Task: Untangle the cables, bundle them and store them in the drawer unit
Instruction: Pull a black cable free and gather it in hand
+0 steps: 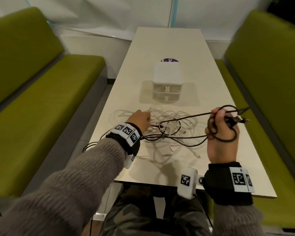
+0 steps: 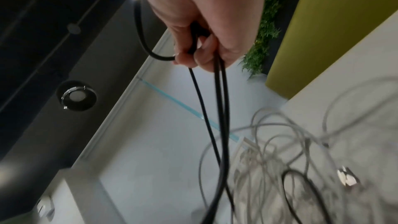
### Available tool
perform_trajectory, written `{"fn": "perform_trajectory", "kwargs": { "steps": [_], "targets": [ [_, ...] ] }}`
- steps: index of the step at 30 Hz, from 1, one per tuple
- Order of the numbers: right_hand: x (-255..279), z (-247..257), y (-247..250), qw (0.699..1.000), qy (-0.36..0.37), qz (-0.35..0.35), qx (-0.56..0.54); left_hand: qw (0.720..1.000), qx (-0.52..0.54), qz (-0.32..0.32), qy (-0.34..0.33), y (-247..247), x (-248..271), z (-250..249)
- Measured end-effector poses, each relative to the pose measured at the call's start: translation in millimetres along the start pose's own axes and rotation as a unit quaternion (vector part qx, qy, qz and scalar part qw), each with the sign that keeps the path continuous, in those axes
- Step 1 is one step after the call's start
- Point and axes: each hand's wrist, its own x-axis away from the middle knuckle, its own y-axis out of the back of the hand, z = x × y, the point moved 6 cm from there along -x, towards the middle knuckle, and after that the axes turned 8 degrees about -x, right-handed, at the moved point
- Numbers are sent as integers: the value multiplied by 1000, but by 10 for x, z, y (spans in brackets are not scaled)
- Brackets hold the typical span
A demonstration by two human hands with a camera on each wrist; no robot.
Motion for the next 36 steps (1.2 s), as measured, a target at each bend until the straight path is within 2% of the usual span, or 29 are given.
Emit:
{"fn": "perform_trajectory", "kwargs": {
  "steps": [4,8,9,11,13,14,15,17,20,23,25,27,29,31,34,35,36],
  "targets": [
    [-50,256,127,999,34,-16,-13,999,-12,4,29,17,-13,188],
    [2,200,165,1000,14,-12,-4,997,-47,48,43,68,25,174],
    [23,164,155,1000,5,-9,-6,996,-73,36,47,140,55,133],
    [60,103,121,1000,-16,-4,-8,994,-99,-42,32,360,138,-42],
    [89,60,56,999,-31,8,-7,990,-10,-128,-59,540,244,-349],
    [97,46,18,999,-35,16,-5,984,43,-120,-120,560,288,-521],
    [107,41,-17,999,-37,24,-3,979,70,-80,-173,521,318,-678],
    [126,58,-49,999,-35,32,4,973,50,3,-227,370,352,-865],
    [127,168,40,1000,-10,13,7,975,31,21,-220,226,308,-799],
    [107,270,174,1000,22,-15,9,973,90,87,-192,85,325,-607],
    [100,267,201,999,30,-23,13,967,119,109,-195,19,360,-513],
    [111,216,185,999,24,-27,21,970,126,89,-189,-21,355,-437],
    [126,135,158,999,7,-30,25,975,152,45,-155,-12,308,-345],
    [139,68,152,999,-8,-34,27,977,186,-2,-100,17,220,-196],
    [146,34,172,999,-15,-37,27,979,182,-88,-13,100,143,34],
    [143,22,177,999,-17,-37,28,971,201,-131,-15,185,170,38],
    [144,0,172,999,-22,-37,31,957,226,-174,-49,303,237,-29]
  ]
}}
